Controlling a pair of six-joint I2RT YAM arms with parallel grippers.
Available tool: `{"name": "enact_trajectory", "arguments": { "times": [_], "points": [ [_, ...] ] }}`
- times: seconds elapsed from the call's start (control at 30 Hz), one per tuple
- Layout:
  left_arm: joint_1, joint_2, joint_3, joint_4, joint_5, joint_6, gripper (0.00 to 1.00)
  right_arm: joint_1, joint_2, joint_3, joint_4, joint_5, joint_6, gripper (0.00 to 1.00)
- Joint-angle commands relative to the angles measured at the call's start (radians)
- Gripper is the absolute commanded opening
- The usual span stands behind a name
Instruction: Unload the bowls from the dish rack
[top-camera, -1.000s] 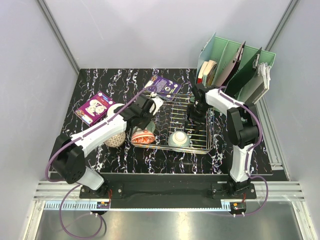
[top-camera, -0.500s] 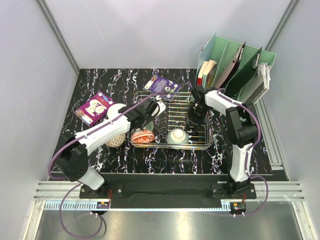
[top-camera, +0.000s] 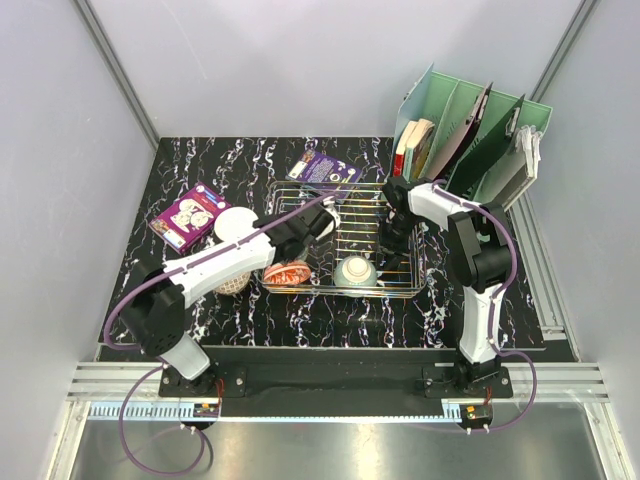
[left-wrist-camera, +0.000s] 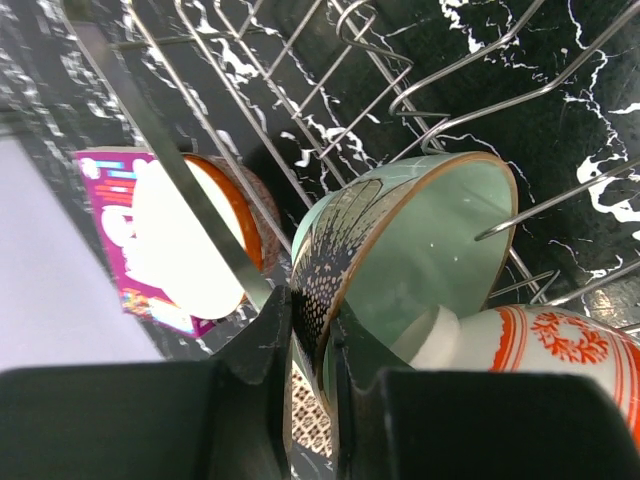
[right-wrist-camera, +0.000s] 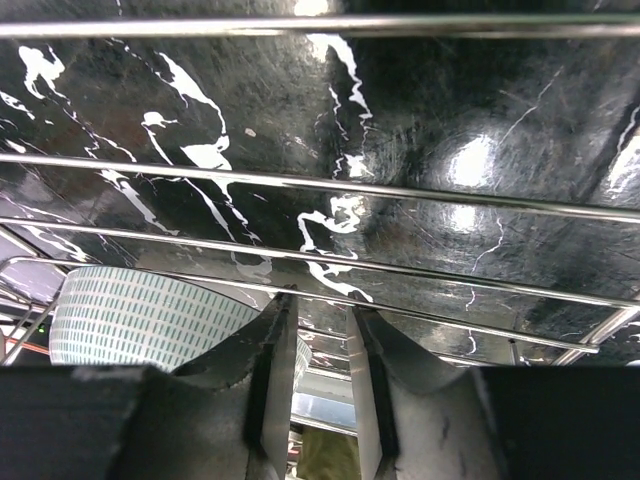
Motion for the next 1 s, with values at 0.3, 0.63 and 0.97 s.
{"name": "enact_trajectory", "arguments": {
  "times": [0.3,0.63,0.97],
  "points": [
    [-0.120,-0.033,0.121,0.345,-0.148,-0.050,0.00,0.009,0.053,-0.005,-0.007,-0.017,-0.068,0.33],
    [-0.160,-0.027,-0.114,0.690,-0.229,0.088,0.00,0.009,0.070,0.018,-0.019,-0.020,-0.091,0.33],
    [-0.172,0.082,-0.214,0.945,-0.332,0.205,0.00,0.009,0.071,0.016,-0.028,-0.035,-0.113,0.31]
  ]
}}
